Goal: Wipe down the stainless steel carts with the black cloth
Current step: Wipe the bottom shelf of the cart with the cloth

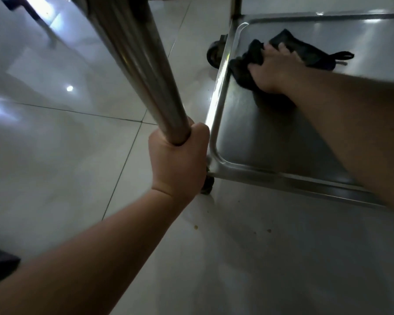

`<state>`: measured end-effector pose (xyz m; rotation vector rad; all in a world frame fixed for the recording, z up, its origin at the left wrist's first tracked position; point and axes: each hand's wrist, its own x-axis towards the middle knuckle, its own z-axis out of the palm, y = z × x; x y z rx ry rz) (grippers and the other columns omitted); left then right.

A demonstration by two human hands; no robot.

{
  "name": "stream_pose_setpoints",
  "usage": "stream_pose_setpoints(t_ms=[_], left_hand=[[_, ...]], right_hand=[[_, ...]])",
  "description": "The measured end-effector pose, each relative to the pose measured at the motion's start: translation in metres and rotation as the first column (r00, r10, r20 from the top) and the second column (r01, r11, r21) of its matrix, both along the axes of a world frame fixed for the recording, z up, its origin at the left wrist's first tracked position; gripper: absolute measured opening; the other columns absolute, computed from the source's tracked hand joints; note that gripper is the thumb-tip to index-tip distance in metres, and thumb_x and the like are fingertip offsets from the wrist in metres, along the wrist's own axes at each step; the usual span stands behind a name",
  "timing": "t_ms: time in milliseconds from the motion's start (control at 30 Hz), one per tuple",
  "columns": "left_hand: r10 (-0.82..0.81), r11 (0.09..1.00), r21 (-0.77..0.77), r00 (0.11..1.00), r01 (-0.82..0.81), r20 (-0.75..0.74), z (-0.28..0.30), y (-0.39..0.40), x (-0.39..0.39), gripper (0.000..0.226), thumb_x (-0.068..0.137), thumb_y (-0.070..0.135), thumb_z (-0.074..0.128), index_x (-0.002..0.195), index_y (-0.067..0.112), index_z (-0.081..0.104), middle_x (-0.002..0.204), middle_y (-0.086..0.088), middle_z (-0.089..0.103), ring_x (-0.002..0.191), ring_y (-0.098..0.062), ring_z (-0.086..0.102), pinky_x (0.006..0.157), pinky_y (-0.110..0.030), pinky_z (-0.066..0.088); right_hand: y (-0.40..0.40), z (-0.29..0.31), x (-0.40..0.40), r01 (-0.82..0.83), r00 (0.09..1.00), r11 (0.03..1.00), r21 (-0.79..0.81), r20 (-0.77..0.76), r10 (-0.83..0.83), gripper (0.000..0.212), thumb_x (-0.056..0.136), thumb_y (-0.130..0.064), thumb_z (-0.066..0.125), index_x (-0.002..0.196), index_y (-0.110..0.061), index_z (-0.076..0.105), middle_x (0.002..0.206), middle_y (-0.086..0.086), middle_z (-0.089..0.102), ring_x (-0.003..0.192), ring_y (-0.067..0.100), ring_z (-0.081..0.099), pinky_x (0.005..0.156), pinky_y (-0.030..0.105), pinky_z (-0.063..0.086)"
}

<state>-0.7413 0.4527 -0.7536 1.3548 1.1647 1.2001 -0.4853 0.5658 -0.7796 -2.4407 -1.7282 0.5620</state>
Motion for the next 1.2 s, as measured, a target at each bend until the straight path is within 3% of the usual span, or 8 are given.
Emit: stream_pose_setpoints(t_ms=[233, 400, 533, 633, 733, 933, 1100, 1200], left_hand=[[-0.007, 1.000, 0.020, 1.000, 0.007, -0.003, -0.006, -0.001, -0.004, 0.022, 0.076, 0.025, 0.063, 0.057, 0.026, 0.051, 0.055, -0.006, 0.046, 0.054, -0.028, 0.045, 0.056, -0.042, 0.044], [0.015, 1.000, 0.002, 1.000, -0.015, 0.022, -0.006, 0.000, -0.002, 0.027, 0.076, 0.024, 0.063, 0.058, 0.016, 0.045, 0.056, -0.013, 0.042, 0.055, -0.036, 0.040, 0.056, -0.049, 0.042], [0.018, 1.000, -0.009, 1.000, -0.018, 0.019, -0.003, -0.001, -0.002, 0.031, 0.075, 0.026, 0.063, 0.059, 0.012, 0.040, 0.058, -0.019, 0.038, 0.056, -0.042, 0.037, 0.053, -0.052, 0.041], [-0.031, 0.999, -0.005, 0.999, 0.031, 0.014, -0.003, -0.002, -0.002, 0.026, 0.075, 0.027, 0.063, 0.056, 0.020, 0.046, 0.055, -0.005, 0.042, 0.053, -0.027, 0.041, 0.054, -0.043, 0.041], [-0.066, 0.998, -0.022, 0.998, 0.066, -0.005, 0.000, -0.003, -0.003, 0.022, 0.074, 0.030, 0.061, 0.057, 0.019, 0.050, 0.054, 0.000, 0.044, 0.051, -0.019, 0.043, 0.053, -0.036, 0.043], [-0.074, 0.997, -0.020, 0.997, 0.073, -0.035, 0.004, -0.005, -0.004, 0.024, 0.073, 0.032, 0.061, 0.062, 0.012, 0.052, 0.052, 0.007, 0.045, 0.049, -0.013, 0.044, 0.049, -0.033, 0.042], [-0.058, 0.998, -0.028, 0.998, 0.058, -0.004, 0.003, -0.004, -0.004, 0.023, 0.071, 0.028, 0.062, 0.058, 0.012, 0.050, 0.054, 0.000, 0.046, 0.052, -0.020, 0.044, 0.051, -0.039, 0.040], [-0.069, 0.998, 0.006, 0.997, 0.069, 0.019, 0.005, -0.005, -0.003, 0.015, 0.072, 0.027, 0.062, 0.059, 0.019, 0.059, 0.056, -0.008, 0.051, 0.057, -0.025, 0.049, 0.053, -0.044, 0.044]], right_hand=[[-0.050, -0.015, -0.051, -0.298, 0.954, 0.946, 0.125, -0.003, 0.301, 0.070, 0.105, -0.051, 0.039, 0.165, -0.020, 0.021, 0.172, -0.003, 0.019, 0.159, 0.021, 0.009, 0.129, 0.043, 0.006], [-0.093, -0.016, -0.020, -0.683, 0.729, 0.728, 0.066, 0.002, 0.684, 0.065, 0.103, -0.064, 0.029, 0.163, -0.043, 0.016, 0.169, -0.026, 0.004, 0.156, -0.001, -0.007, 0.125, 0.028, -0.005], [-0.025, -0.007, -0.003, -0.237, 0.972, 0.967, 0.094, 0.030, 0.235, 0.067, 0.107, -0.049, 0.043, 0.165, -0.024, 0.021, 0.172, 0.007, 0.017, 0.159, 0.027, 0.014, 0.126, 0.038, 0.008], [0.022, 0.003, -0.020, 0.116, 0.990, 0.992, 0.043, -0.091, -0.112, 0.067, 0.107, -0.055, 0.032, 0.166, -0.030, 0.011, 0.174, 0.006, 0.006, 0.159, 0.031, 0.003, 0.126, 0.047, 0.003], [0.052, 0.009, -0.044, 0.166, 0.979, 0.986, 0.011, -0.126, -0.163, 0.065, 0.108, -0.054, 0.026, 0.166, -0.032, 0.008, 0.175, 0.000, -0.002, 0.159, 0.033, -0.004, 0.126, 0.052, -0.001], [0.048, -0.005, -0.056, -0.229, 0.973, 0.972, 0.049, 0.050, 0.227, 0.070, 0.103, -0.059, 0.034, 0.163, -0.025, 0.028, 0.173, -0.002, 0.016, 0.160, 0.029, 0.006, 0.126, 0.053, 0.009], [-0.017, -0.016, -0.087, -0.397, 0.917, 0.913, 0.094, 0.004, 0.398, 0.068, 0.102, -0.062, 0.023, 0.161, -0.030, 0.033, 0.171, -0.013, 0.019, 0.160, 0.018, 0.001, 0.127, 0.046, 0.004], [-0.085, -0.025, -0.097, -0.613, 0.773, 0.777, 0.139, -0.096, 0.627, 0.064, 0.098, -0.068, 0.013, 0.159, -0.050, 0.019, 0.163, -0.040, 0.002, 0.154, -0.001, -0.015, 0.126, 0.033, -0.007]])
